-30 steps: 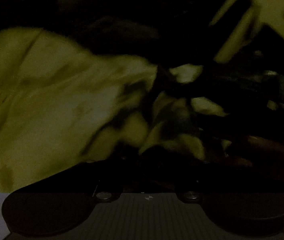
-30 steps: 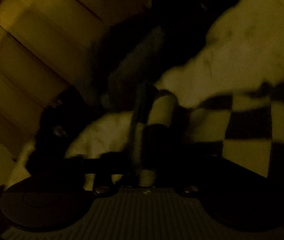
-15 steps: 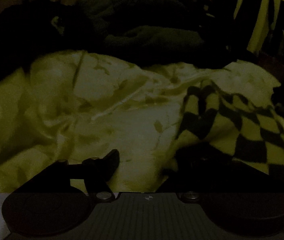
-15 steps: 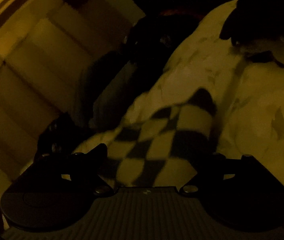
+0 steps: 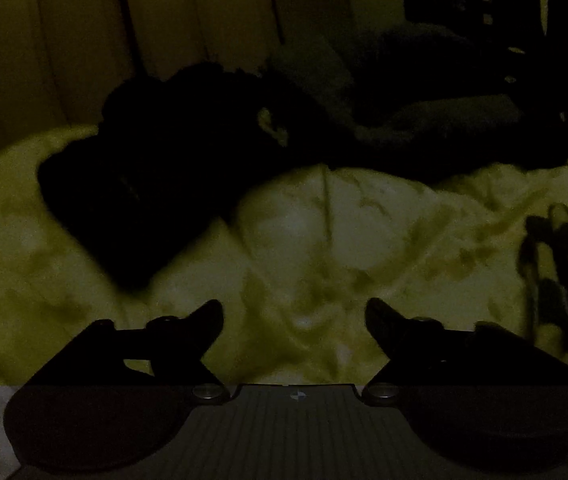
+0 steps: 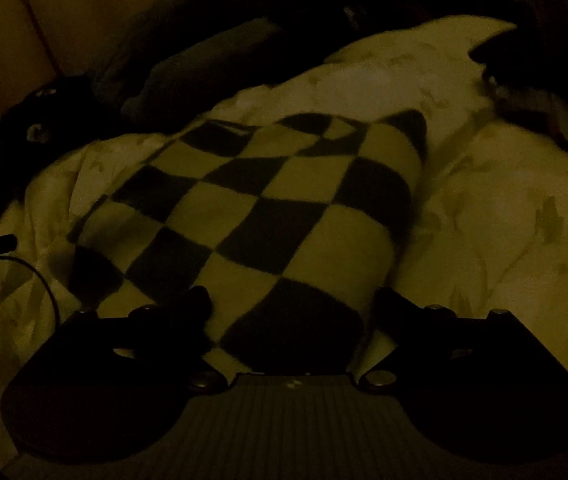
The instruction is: Fold large clothes
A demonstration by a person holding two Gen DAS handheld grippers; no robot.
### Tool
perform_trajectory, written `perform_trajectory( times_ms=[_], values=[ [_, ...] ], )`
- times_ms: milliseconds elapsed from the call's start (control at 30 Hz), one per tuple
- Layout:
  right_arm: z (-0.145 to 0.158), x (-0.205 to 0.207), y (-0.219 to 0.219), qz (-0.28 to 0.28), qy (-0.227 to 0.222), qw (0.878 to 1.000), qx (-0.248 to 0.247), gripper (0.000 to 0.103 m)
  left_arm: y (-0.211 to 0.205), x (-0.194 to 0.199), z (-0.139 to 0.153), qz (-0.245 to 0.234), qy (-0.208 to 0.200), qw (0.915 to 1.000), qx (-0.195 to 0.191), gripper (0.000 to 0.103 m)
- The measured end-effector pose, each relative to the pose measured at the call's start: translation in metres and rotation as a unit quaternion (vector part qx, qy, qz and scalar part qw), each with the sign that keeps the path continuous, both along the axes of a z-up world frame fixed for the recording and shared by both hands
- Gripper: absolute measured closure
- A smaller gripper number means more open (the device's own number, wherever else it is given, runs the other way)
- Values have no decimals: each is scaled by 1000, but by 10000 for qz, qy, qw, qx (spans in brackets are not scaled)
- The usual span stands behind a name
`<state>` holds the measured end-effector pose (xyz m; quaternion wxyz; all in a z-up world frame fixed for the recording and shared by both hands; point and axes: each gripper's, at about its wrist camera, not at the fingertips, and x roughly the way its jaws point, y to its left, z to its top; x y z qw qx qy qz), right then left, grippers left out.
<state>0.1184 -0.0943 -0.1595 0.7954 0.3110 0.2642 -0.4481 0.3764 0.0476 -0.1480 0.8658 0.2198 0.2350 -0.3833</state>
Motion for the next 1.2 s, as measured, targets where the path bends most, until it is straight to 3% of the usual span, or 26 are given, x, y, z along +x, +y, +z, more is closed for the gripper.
perform_trajectory(
  times_ms=[167, 233, 333, 433, 567, 733, 933, 1067, 1200],
  values=[
    [0, -3, 6, -44, -12, 10000, 30, 10, -9, -11, 14, -166, -19, 9998, -107, 0],
    [1, 0, 8, -27, 106, 9999, -23, 8, -15, -15, 18, -290, 367, 9988, -162, 0],
    [3, 2, 9, -13, 246, 9997, -29, 4, -24, -22, 19, -600, 1198, 9907, -239, 0],
    [5, 2, 12, 4, 306, 9995, -28, 4, -35, -41, 10, -926, 1504, 9843, -66, 0],
    [11, 2, 16, -26, 435, 9990, -37, 3, -50, -74, -1, -1288, 1330, 9821, 344, 0],
    [23, 3, 23, -24, 710, 9971, -267, 2, -60, -107, -7, -1572, 945, 9817, 509, 0],
    [32, -1, 27, -58, 798, 9959, -412, 2, -67, -118, 1, -1796, 1144, 9758, 494, 0],
    [36, 1, 27, -82, 1060, 9935, -413, 2, -68, -125, 8, -1824, 911, 9774, 561, 0],
    [44, 2, 28, -34, 1003, 9944, -337, 1, -67, -134, 10, -1780, 435, 9803, 737, 0]
  ],
)
